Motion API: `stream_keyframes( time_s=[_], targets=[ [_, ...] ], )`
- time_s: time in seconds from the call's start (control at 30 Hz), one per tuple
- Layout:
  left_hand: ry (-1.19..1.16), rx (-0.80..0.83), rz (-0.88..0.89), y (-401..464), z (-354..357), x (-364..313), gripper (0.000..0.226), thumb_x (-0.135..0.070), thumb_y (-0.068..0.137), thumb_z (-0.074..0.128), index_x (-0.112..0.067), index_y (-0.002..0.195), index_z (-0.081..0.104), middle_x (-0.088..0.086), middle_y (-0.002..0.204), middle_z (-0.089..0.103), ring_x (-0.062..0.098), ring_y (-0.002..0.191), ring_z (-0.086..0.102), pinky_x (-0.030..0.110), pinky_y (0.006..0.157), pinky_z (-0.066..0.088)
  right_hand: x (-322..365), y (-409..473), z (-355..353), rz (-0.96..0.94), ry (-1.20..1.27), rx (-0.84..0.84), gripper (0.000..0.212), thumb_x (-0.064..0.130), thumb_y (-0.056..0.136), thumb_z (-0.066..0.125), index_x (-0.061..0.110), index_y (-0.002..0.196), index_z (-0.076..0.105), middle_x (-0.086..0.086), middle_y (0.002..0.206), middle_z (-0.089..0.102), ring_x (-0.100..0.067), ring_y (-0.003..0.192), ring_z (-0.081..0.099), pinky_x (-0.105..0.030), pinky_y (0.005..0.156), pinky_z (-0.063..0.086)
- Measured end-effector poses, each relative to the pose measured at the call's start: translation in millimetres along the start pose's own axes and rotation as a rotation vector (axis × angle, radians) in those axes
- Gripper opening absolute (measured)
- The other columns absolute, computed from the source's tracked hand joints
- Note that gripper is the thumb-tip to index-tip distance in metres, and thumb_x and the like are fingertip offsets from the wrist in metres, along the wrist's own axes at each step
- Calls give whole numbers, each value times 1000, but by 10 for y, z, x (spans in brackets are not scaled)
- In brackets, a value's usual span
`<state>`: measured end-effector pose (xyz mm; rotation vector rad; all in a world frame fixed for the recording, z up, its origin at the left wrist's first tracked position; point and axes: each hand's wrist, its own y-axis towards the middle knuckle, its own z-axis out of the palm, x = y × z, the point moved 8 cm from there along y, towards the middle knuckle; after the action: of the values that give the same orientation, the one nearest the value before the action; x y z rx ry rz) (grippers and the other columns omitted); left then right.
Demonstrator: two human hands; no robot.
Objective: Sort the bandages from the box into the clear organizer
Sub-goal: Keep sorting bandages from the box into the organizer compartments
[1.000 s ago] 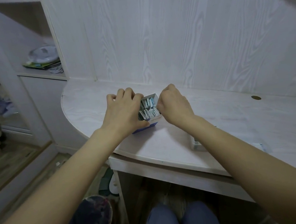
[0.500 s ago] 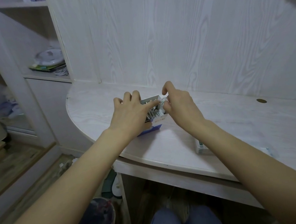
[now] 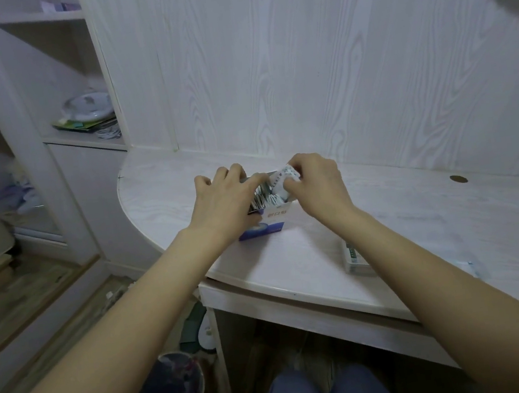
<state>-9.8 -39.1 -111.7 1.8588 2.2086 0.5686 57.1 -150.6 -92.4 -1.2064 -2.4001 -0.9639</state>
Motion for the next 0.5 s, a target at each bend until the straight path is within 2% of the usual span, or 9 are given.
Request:
stream_keyframes(
  time_s=[0.13,0.23,0.33,0.4,0.47,0.5],
  targets=[
    [-104,69,-20,124,41,96,60,-36,88,60,-40,141,32,-4,134,46,19,122,42,41,91,28,-97,13,-217,58,195,-105,14,5,83,55,7,93,65,-6,90,65,-21,85,59,-33,72,48],
    [-171,159,-32,214,124,154,64,-32,89,58,-37,145,27,-6,138,46,17,127,39,44,101,24,-265,7,-252,157,367,-155,14,2,82,56,5,93,65,-7,90,65,-23,87,63,-38,78,56],
    [-250,253,-47,294,225,199,68,-32,88,58,-32,147,24,-6,141,45,18,130,38,45,105,21,-413,-24,-252,258,572,-166,15,-3,83,56,6,92,65,-10,93,67,-16,81,64,-25,70,58],
    [-301,301,-82,329,280,220,72,-29,86,60,-29,148,23,-4,144,43,19,133,37,46,109,18,-468,-35,-283,277,659,-177,16,-4,84,56,8,88,65,-6,88,67,-14,78,64,-22,70,57],
    [-405,284,-122,346,259,199,74,-21,83,58,-25,148,23,-1,149,35,19,139,29,47,115,12,-506,-48,-331,285,715,-188,17,-4,84,55,10,86,65,-4,84,67,-14,76,65,-24,73,58],
    [-501,222,-132,352,192,154,72,-17,83,57,-23,148,25,0,152,31,19,141,25,47,116,11,-533,-57,-359,291,742,-190,17,-5,84,55,9,86,65,-4,84,67,-13,75,65,-25,74,58]
  ],
)
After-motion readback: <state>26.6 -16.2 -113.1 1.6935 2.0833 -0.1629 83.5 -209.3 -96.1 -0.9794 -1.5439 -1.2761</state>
